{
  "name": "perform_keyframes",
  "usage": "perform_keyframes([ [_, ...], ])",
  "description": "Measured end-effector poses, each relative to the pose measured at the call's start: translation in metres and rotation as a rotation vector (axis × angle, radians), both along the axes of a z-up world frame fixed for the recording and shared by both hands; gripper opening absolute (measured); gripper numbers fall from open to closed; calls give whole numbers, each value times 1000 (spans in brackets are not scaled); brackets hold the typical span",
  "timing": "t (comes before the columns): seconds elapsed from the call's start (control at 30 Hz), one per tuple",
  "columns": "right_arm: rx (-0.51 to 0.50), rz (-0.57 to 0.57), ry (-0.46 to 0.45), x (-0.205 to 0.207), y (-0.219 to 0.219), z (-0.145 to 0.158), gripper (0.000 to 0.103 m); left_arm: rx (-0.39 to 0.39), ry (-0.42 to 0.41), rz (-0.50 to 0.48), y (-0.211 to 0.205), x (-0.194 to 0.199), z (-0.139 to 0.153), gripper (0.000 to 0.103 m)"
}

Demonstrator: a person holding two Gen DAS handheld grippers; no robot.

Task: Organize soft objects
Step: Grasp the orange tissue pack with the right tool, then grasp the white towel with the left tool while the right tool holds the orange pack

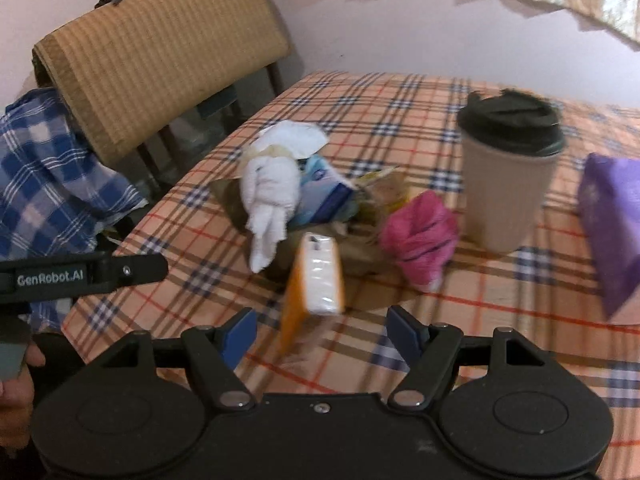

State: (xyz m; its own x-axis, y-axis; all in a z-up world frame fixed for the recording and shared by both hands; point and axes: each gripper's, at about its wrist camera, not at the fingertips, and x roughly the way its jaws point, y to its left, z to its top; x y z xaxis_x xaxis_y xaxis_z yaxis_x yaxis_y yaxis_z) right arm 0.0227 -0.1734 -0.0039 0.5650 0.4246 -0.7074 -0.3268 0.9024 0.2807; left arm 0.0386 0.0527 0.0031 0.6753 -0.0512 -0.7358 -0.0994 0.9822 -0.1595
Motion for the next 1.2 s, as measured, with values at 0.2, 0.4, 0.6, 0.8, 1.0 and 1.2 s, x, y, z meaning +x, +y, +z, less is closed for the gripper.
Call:
perform_keyframes([
  [0.2, 45, 21, 6, 19, 17, -15, 34, -20, -8, -16, -3, 11, -3, 92],
  [0.4, 20, -1, -53, 13, 9, -10, 27, -24, -45, -44, -19, 35, -2, 92],
  [0.6, -9, -38, -99, 5, -15, 1, 27, -31, -99, -75, -48, 64, 2, 92],
  [0.8, -5, -67, -115, 0, -34, 3, 27, -17, -81, -73, -65, 89, -14, 89],
  [1.0, 4, -79, -118, 0, -46, 4, 27, -45, -34, -12, -46, 99, -35, 54],
  [1.2, 14, -73, -128, -1, -47, 9, 27, -87, -93, -31, -36, 84, -6, 45],
])
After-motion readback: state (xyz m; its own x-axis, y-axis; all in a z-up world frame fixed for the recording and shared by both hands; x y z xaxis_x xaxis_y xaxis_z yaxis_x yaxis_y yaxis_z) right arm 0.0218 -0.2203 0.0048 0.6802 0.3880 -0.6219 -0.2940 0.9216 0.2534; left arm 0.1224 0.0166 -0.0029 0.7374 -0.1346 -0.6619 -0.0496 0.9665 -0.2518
